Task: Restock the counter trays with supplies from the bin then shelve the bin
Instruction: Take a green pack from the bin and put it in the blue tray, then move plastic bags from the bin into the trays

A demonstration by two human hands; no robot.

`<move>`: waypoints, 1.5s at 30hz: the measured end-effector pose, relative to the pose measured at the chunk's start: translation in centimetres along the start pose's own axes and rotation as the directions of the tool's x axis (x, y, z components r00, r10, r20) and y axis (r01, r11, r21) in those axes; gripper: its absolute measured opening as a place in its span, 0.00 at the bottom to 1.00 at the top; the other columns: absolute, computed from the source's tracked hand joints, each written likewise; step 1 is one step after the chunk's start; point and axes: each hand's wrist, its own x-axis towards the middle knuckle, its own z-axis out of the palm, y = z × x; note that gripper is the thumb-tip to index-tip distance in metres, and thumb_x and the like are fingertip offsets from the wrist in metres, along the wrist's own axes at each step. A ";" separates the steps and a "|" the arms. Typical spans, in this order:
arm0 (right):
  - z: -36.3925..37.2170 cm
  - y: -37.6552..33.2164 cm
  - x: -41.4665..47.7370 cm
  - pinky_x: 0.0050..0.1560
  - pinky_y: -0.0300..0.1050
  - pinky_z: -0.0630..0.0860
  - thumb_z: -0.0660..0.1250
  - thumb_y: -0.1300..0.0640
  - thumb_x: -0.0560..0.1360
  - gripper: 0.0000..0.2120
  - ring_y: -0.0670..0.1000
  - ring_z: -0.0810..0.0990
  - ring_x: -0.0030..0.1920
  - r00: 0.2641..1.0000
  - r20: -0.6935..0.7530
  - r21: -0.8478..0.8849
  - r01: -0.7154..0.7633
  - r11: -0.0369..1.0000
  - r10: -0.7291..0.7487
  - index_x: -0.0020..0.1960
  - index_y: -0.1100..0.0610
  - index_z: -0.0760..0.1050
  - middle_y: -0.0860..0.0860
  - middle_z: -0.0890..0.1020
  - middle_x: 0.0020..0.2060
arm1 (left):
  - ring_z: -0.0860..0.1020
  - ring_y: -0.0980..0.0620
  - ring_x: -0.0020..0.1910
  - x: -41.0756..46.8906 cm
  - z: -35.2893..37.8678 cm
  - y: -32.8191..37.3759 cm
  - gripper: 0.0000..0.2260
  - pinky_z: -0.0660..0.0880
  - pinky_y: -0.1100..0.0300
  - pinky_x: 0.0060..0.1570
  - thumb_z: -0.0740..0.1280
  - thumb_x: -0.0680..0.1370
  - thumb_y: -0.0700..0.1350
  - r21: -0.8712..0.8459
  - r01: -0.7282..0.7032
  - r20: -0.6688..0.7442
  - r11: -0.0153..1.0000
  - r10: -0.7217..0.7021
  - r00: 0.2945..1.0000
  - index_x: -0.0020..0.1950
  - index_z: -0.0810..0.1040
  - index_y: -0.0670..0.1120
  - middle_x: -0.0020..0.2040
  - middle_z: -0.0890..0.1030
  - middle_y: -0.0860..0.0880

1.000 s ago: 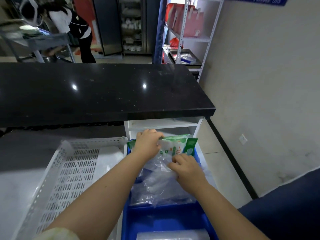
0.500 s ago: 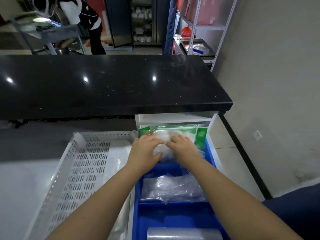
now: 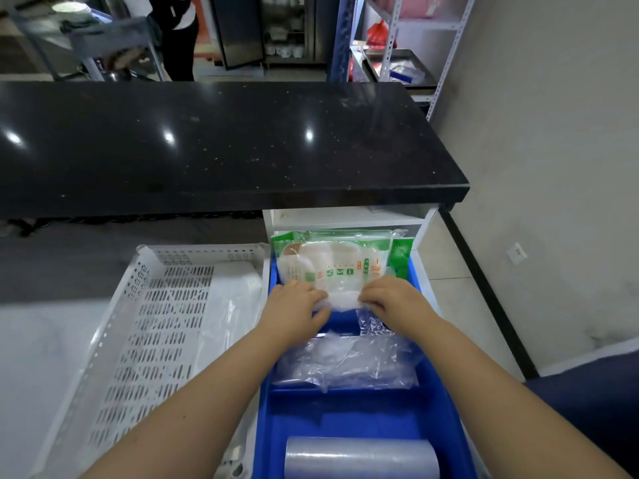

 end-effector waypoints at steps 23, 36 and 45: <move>-5.9 -5.9 1.5 0.59 0.52 0.67 0.67 0.44 0.73 0.17 0.53 0.75 0.57 0.995 -0.072 -0.054 0.070 0.996 -0.073 0.60 0.48 0.76 0.48 0.81 0.55 | 0.75 0.47 0.56 -4.1 -6.0 2.0 0.17 0.65 0.50 0.57 0.65 0.75 0.53 -0.024 0.225 -0.339 0.974 -0.220 0.915 0.63 0.76 0.52 0.57 0.79 0.51; -0.6 -26.4 2.3 0.61 0.50 0.66 0.66 0.46 0.74 0.20 0.53 0.71 0.61 0.777 0.106 -0.022 0.625 0.780 -0.620 0.65 0.48 0.73 0.46 0.77 0.60 | 0.75 0.46 0.57 -25.2 -7.6 -4.3 0.17 0.68 0.49 0.57 0.68 0.72 0.52 -0.122 0.667 -0.435 0.735 -0.644 0.630 0.60 0.79 0.53 0.56 0.80 0.51; 8.4 -49.7 -2.5 0.54 0.51 0.69 0.65 0.48 0.73 0.15 0.56 0.74 0.57 0.561 0.172 0.095 0.809 0.580 -0.810 0.58 0.51 0.77 0.49 0.81 0.54 | 0.73 0.45 0.56 -50.1 -7.2 -11.3 0.18 0.69 0.48 0.54 0.67 0.72 0.52 -0.201 0.858 -0.470 0.473 -0.815 0.339 0.61 0.78 0.53 0.55 0.79 0.50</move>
